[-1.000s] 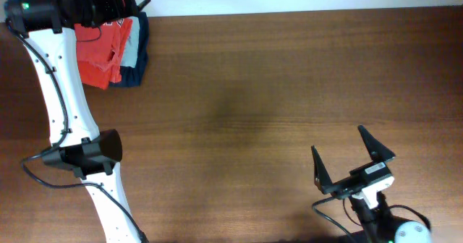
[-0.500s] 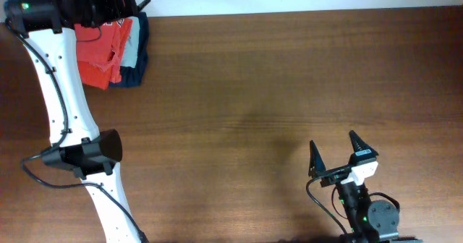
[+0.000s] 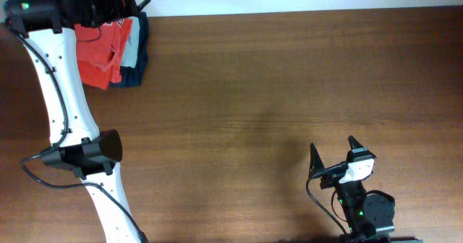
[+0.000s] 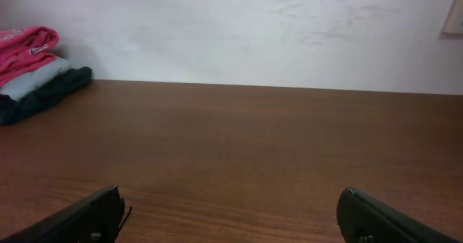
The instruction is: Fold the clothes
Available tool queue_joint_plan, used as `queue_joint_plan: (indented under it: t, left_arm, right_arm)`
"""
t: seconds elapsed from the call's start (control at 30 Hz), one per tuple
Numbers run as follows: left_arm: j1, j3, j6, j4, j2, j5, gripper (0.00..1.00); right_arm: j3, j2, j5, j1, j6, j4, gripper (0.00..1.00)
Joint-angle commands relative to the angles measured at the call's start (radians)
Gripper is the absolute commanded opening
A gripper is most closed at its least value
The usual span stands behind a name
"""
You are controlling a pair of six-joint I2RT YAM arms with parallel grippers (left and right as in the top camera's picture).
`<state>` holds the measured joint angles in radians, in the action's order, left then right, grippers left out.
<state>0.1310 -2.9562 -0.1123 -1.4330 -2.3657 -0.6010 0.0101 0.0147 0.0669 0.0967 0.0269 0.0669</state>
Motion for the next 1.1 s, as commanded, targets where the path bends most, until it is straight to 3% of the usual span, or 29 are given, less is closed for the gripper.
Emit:
queue_joint_plan:
  t: [0.0, 0.57, 0.7, 0.87, 1.07]
  left_arm:
    - [-0.004, 0.003, 0.009, 0.000, -0.009, 0.000, 0.99]
    - [-0.004, 0.004, 0.009, -0.001, -0.014, 0.000, 0.99]
    - [-0.024, 0.010, 0.009, -0.001, 0.052, 0.000, 0.99]
    - [-0.096, 0.197, 0.009, 0.001, 0.297, -0.001, 0.99]
    - [-0.159, 0.610, 0.009, 0.003, 0.655, -0.001, 0.99]
  right_arm:
    - [-0.005, -0.010, -0.019, -0.007, 0.012, 0.007, 0.98]
    - [-0.005, -0.010, -0.019, -0.007, 0.012, 0.007, 0.98]
    - [-0.005, -0.010, -0.019, -0.007, 0.012, 0.007, 0.98]
    - [-0.005, -0.010, -0.019, -0.007, 0.012, 0.007, 0.99]
    - [-0.005, -0.010, -0.019, -0.007, 0.012, 0.007, 0.99]
